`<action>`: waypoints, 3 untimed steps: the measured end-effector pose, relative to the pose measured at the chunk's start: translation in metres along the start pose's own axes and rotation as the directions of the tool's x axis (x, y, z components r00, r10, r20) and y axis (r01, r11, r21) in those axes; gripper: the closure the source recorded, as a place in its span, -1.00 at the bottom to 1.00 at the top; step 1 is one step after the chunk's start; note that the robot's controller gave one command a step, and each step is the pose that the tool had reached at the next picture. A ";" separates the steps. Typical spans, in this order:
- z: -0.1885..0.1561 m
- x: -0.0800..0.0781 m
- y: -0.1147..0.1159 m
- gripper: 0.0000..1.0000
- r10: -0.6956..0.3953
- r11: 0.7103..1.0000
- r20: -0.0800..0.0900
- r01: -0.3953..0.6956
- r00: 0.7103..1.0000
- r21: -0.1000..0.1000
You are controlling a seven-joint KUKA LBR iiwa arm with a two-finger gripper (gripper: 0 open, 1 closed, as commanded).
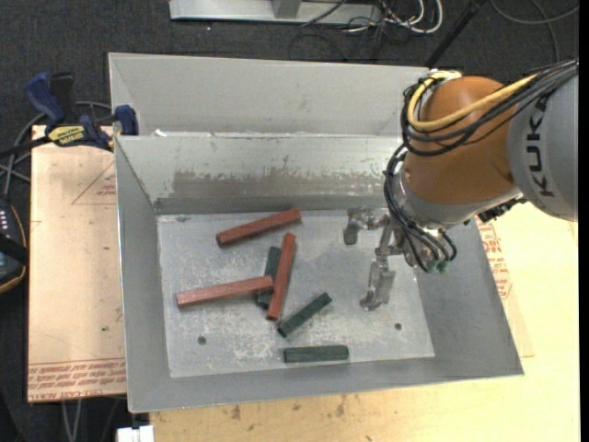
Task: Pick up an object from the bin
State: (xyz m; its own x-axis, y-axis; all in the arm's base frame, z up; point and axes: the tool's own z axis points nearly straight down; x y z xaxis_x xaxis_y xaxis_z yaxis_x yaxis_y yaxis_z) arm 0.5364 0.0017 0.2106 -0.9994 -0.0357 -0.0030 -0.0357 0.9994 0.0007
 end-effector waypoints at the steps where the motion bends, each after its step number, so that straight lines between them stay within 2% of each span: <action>1: 0.141 0.008 0.018 -1.00 -0.064 0.998 -0.009 0.064 0.998 -0.002; 2: 0.137 0.006 0.017 1.00 -0.063 0.998 -0.003 0.063 0.998 -0.001; 3: 0.140 0.000 -0.052 1.00 -0.172 0.985 0.002 0.172 0.985 0.002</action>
Offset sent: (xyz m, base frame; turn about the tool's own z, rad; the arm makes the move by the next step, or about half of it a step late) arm -0.0066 0.0164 -0.1364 -0.0649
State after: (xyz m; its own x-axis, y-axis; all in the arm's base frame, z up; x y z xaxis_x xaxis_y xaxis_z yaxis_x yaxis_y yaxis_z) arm 0.5384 -0.0502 0.0709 -0.9783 -0.2071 -0.0049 -0.2071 0.9783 -0.0016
